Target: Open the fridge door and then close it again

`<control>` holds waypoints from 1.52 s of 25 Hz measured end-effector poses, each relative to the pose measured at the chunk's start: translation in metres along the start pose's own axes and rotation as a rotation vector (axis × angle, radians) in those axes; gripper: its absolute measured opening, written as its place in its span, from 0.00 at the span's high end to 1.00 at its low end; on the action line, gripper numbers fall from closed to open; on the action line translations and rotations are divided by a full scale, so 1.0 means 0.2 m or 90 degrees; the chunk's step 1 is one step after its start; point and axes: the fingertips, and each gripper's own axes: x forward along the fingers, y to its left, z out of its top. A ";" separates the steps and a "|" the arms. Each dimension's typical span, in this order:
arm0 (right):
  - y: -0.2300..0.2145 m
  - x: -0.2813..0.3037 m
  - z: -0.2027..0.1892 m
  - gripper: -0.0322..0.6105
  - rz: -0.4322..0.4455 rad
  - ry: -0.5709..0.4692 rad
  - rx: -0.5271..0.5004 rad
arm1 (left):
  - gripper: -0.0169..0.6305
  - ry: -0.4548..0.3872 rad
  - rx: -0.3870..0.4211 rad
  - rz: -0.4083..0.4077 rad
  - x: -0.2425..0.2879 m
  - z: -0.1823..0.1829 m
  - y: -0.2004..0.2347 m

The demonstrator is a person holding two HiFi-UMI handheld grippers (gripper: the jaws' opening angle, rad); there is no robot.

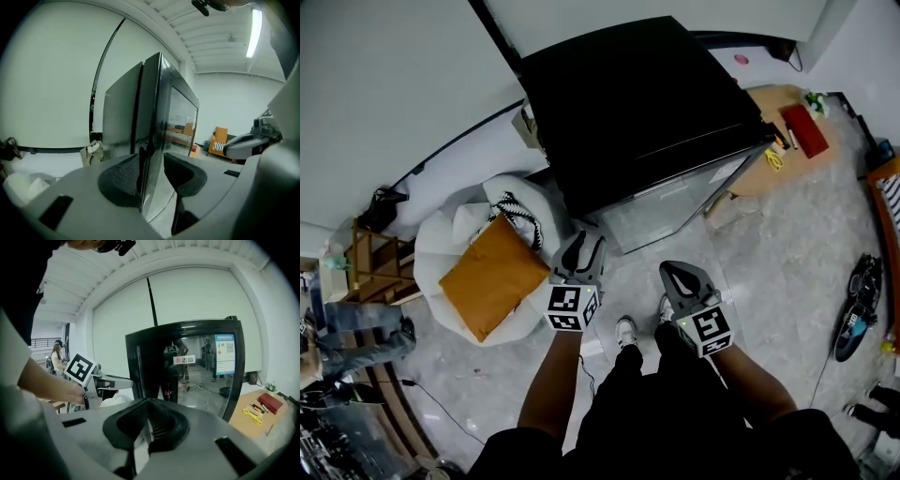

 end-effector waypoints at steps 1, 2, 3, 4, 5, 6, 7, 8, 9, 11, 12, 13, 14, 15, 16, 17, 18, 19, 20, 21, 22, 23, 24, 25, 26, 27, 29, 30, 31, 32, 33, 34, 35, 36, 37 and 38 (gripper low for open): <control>-0.01 -0.01 -0.02 0.92 -0.004 0.004 0.002 | 0.70 0.001 0.001 -0.002 0.01 0.00 -0.01; -0.02 -0.01 -0.03 0.92 -0.004 0.007 0.004 | 0.72 0.002 0.003 -0.003 0.02 0.00 -0.01; -0.02 -0.01 -0.04 0.92 -0.003 0.007 0.004 | 0.73 0.003 0.006 -0.003 0.03 0.00 -0.02; -0.01 -0.01 -0.04 0.92 -0.002 0.005 0.005 | 0.73 0.004 0.008 -0.002 0.04 0.00 -0.02; -0.01 -0.01 -0.03 0.92 -0.002 0.005 0.007 | 0.73 0.005 0.009 0.001 0.04 0.00 -0.02; -0.02 -0.01 -0.03 0.92 -0.002 0.005 0.010 | 0.74 0.005 0.009 0.004 0.05 0.00 -0.02; -0.02 -0.01 -0.03 0.92 -0.002 0.005 0.012 | 0.76 0.004 0.008 0.006 0.05 0.01 -0.02; -0.03 -0.02 -0.03 0.92 -0.003 0.006 0.013 | 0.77 0.003 0.009 0.008 0.05 0.01 -0.02; -0.03 -0.02 -0.04 0.92 -0.002 0.008 0.014 | 0.77 0.003 0.011 0.008 0.05 0.01 -0.01; -0.04 -0.02 -0.05 0.92 -0.001 0.014 0.011 | 0.78 0.004 0.016 0.005 0.05 0.01 -0.02; -0.04 -0.02 -0.06 0.92 -0.001 0.014 0.010 | 0.78 0.004 0.017 0.004 0.05 0.01 -0.02; -0.05 -0.02 -0.05 0.92 -0.001 0.013 0.011 | 0.78 0.005 0.017 0.003 0.05 0.01 -0.02; -0.05 -0.01 -0.05 0.92 0.000 0.011 0.012 | 0.79 0.005 0.016 0.003 0.05 0.01 -0.02; -0.05 -0.01 -0.05 0.92 0.000 0.010 0.013 | 0.79 0.005 0.013 0.003 0.05 0.01 -0.02; -0.05 -0.01 -0.06 0.92 0.002 0.008 0.013 | 0.79 0.005 0.011 0.004 0.05 0.01 -0.02; -0.04 -0.01 -0.06 0.92 0.004 0.008 0.012 | 0.79 0.006 0.010 0.005 0.05 0.01 -0.02; -0.03 -0.01 -0.06 0.92 0.006 0.010 0.012 | 0.79 0.007 0.010 0.006 0.05 0.01 -0.02; -0.02 -0.01 -0.06 0.92 0.010 0.012 0.010 | 0.79 0.008 0.010 0.006 0.05 0.01 -0.02; -0.01 -0.01 -0.07 0.92 0.013 0.015 0.008 | 0.80 0.008 0.010 0.006 0.05 0.01 -0.03; 0.01 -0.01 -0.08 0.92 0.017 0.017 0.006 | 0.80 0.008 0.010 0.006 0.05 0.01 -0.03; 0.02 0.00 -0.08 0.92 0.019 0.018 0.005 | 0.80 0.007 0.011 0.007 0.05 0.01 -0.03; 0.02 0.00 -0.08 0.92 0.021 0.018 0.004 | 0.80 0.007 0.012 0.006 0.05 0.01 -0.03; 0.03 0.00 -0.09 0.92 0.022 0.018 0.004 | 0.80 0.007 0.014 0.006 0.05 0.01 -0.03; 0.03 0.00 -0.09 0.92 0.022 0.018 0.004 | 0.80 0.007 0.016 0.005 0.05 0.01 -0.03; 0.04 0.00 -0.08 0.92 0.021 0.017 0.004 | 0.80 0.007 0.017 0.005 0.05 0.01 -0.03; 0.04 0.00 -0.08 0.92 0.021 0.017 0.004 | 0.80 0.007 0.018 0.005 0.04 0.01 -0.03; 0.05 0.00 -0.08 0.92 0.021 0.014 0.001 | 0.80 0.009 0.021 0.006 0.04 0.00 -0.02; 0.05 0.00 -0.07 0.92 0.021 0.013 -0.001 | 0.81 0.010 0.024 0.007 0.04 0.00 -0.02; 0.05 0.00 -0.07 0.92 0.020 0.012 -0.003 | 0.81 0.012 0.027 0.008 0.04 0.00 -0.02; 0.05 0.00 -0.07 0.92 0.018 0.011 -0.005 | 0.81 0.014 0.028 0.008 0.04 0.00 -0.02; 0.05 0.00 -0.06 0.92 0.018 0.009 -0.008 | 0.81 0.015 0.028 0.008 0.04 0.00 -0.02; 0.05 0.00 -0.05 0.92 0.017 0.006 -0.011 | 0.81 0.015 0.027 0.008 0.04 0.01 -0.02; 0.05 0.00 -0.05 0.92 0.017 0.004 -0.013 | 0.81 0.015 0.025 0.007 0.04 0.01 -0.02; 0.06 0.00 -0.04 0.92 0.018 0.003 -0.014 | 0.81 0.016 0.024 0.007 0.04 0.01 -0.02; 0.07 -0.01 -0.04 0.92 0.019 0.002 -0.013 | 0.81 0.017 0.023 0.007 0.04 0.01 -0.02; 0.08 -0.01 -0.04 0.92 0.020 0.001 -0.012 | 0.81 0.018 0.024 0.007 0.04 0.00 -0.02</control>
